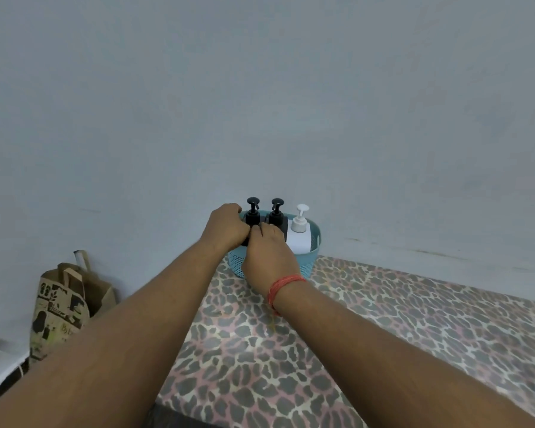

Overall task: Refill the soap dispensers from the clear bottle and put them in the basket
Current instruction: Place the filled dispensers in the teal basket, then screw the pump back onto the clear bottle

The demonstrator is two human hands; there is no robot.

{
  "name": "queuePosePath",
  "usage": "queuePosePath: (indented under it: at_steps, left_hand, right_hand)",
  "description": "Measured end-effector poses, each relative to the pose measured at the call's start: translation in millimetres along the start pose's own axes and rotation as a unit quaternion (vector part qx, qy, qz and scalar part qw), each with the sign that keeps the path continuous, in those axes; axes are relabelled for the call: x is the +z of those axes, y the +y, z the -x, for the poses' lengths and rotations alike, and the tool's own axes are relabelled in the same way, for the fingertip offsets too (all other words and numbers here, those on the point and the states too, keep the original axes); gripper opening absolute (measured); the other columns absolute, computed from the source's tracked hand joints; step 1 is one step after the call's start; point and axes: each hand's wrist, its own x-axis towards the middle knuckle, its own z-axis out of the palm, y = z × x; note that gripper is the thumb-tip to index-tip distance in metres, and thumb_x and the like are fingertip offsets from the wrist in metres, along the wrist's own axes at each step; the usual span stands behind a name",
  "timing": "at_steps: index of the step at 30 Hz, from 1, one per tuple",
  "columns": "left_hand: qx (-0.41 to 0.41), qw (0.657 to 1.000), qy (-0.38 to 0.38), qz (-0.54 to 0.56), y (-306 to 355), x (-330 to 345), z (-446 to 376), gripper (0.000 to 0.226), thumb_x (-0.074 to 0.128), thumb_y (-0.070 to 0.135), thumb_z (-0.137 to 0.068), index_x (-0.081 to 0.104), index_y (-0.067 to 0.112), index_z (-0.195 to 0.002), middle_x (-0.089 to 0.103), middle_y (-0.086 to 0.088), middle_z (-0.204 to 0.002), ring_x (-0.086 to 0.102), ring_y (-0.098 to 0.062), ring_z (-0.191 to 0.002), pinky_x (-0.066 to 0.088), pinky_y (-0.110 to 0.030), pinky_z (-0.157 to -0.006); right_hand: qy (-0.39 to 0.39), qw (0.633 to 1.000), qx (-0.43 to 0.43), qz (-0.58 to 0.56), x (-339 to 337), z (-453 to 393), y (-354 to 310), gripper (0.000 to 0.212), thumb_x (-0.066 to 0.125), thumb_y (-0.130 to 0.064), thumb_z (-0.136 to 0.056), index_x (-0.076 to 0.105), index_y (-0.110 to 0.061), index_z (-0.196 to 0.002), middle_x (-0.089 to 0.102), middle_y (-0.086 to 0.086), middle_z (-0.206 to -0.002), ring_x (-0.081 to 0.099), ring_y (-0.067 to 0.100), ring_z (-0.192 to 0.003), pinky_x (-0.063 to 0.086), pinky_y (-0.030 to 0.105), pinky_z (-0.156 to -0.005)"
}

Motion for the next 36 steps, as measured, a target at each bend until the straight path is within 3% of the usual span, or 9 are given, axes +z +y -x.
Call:
queuePosePath:
  at_steps: [2, 3, 4, 6, 11, 15, 18, 27, 36]
  left_hand:
    - [0.006, 1.000, 0.014, 0.010, -0.7, -2.5, 8.7, 0.021, 0.057, 0.000, -0.089, 0.057, 0.021, -0.086, 0.066, -0.015, -0.112, 0.052, -0.021, -0.092, 0.042, -0.031, -0.080]
    - [0.012, 0.999, 0.023, 0.022, -2.3, -4.2, 12.8, 0.020, 0.057, 0.005, -0.093, 0.065, 0.014, -0.110, 0.065, -0.014, -0.126, 0.055, -0.023, -0.104, 0.043, -0.032, -0.088]
    - [0.016, 0.999, 0.034, 0.026, -4.6, -5.8, 17.0, 0.037, 0.057, 0.010, -0.097, 0.060, 0.010, -0.134, 0.060, -0.013, -0.139, 0.057, -0.026, -0.118, 0.044, -0.034, -0.096]
    - [0.034, 0.998, 0.054, 0.015, -8.0, -9.4, 34.0, 0.052, 0.054, 0.020, -0.102, 0.045, 0.011, -0.151, 0.053, -0.010, -0.151, 0.051, -0.029, -0.135, 0.042, -0.037, -0.105]
    - [0.127, 0.985, 0.092, -0.065, -11.3, -12.2, 85.2, 0.057, 0.052, 0.030, -0.105, 0.037, 0.010, -0.155, 0.043, -0.011, -0.158, 0.038, -0.028, -0.146, 0.032, -0.042, -0.117]
    - [0.174, 0.957, 0.075, -0.221, -8.1, -5.9, 125.1, 0.070, 0.042, 0.047, -0.106, 0.018, 0.016, -0.163, 0.014, -0.008, -0.171, 0.009, -0.029, -0.158, 0.013, -0.051, -0.127]
    - [0.189, 0.939, 0.055, -0.282, 2.1, 8.1, 154.9, 0.078, 0.031, 0.062, -0.104, 0.003, 0.022, -0.165, -0.004, -0.006, -0.173, -0.006, -0.027, -0.159, 0.005, -0.057, -0.126]
    - [0.245, 0.921, 0.016, -0.301, 56.4, 65.8, 242.8, 0.082, 0.014, 0.076, -0.097, -0.016, 0.034, -0.160, -0.032, -0.001, -0.165, -0.029, -0.028, -0.153, -0.010, -0.066, -0.121]
    - [0.262, 0.918, 0.015, -0.299, 98.0, 91.2, 296.7, 0.083, 0.007, 0.077, -0.094, -0.019, 0.033, -0.160, -0.031, -0.002, -0.166, -0.029, -0.030, -0.153, -0.008, -0.066, -0.122]
  right_hand:
    - [0.014, 1.000, -0.011, -0.001, -3.0, 10.7, 4.2, 0.041, 0.052, -0.007, -0.086, 0.052, -0.004, -0.127, 0.051, 0.014, -0.131, 0.041, 0.029, -0.129, 0.035, 0.037, -0.111]
    - [0.023, 1.000, -0.015, 0.002, -4.6, 16.3, 6.8, 0.040, 0.052, -0.007, -0.086, 0.053, -0.004, -0.126, 0.051, 0.013, -0.131, 0.042, 0.029, -0.128, 0.036, 0.036, -0.110]
    - [0.035, 0.999, -0.018, 0.003, -7.3, 23.0, 9.4, 0.039, 0.051, -0.007, -0.087, 0.053, -0.005, -0.126, 0.052, 0.013, -0.132, 0.043, 0.029, -0.127, 0.037, 0.036, -0.109]
    - [0.061, 0.998, -0.016, 0.003, -14.7, 37.7, 15.6, 0.036, 0.052, -0.009, -0.091, 0.054, -0.007, -0.127, 0.054, 0.011, -0.134, 0.047, 0.027, -0.125, 0.039, 0.036, -0.109]
    - [0.086, 0.996, -0.006, 0.038, -39.0, 81.8, 37.1, 0.033, 0.054, -0.025, -0.098, 0.055, -0.011, -0.128, 0.057, 0.007, -0.132, 0.050, 0.023, -0.122, 0.043, 0.036, -0.106]
    - [0.061, 0.994, 0.025, 0.083, -59.5, 126.3, 61.6, 0.044, 0.052, -0.033, -0.099, 0.049, -0.012, -0.137, 0.051, 0.008, -0.142, 0.046, 0.025, -0.131, 0.039, 0.037, -0.112]
    - [0.025, 0.991, 0.066, 0.111, -74.5, 160.9, 84.2, 0.057, 0.047, -0.041, -0.101, 0.036, -0.013, -0.149, 0.037, 0.011, -0.157, 0.034, 0.029, -0.144, 0.031, 0.043, -0.119]
    - [-0.024, 0.970, 0.108, 0.216, -122.8, 270.0, 136.0, 0.080, 0.027, -0.065, -0.099, 0.002, -0.018, -0.160, 0.002, 0.009, -0.168, -0.001, 0.033, -0.154, 0.011, 0.052, -0.124]
    - [0.014, 0.962, 0.070, 0.262, -165.5, 325.1, 155.3, 0.080, 0.020, -0.067, -0.099, 0.000, -0.020, -0.160, -0.004, 0.006, -0.168, -0.006, 0.030, -0.155, 0.006, 0.051, -0.124]
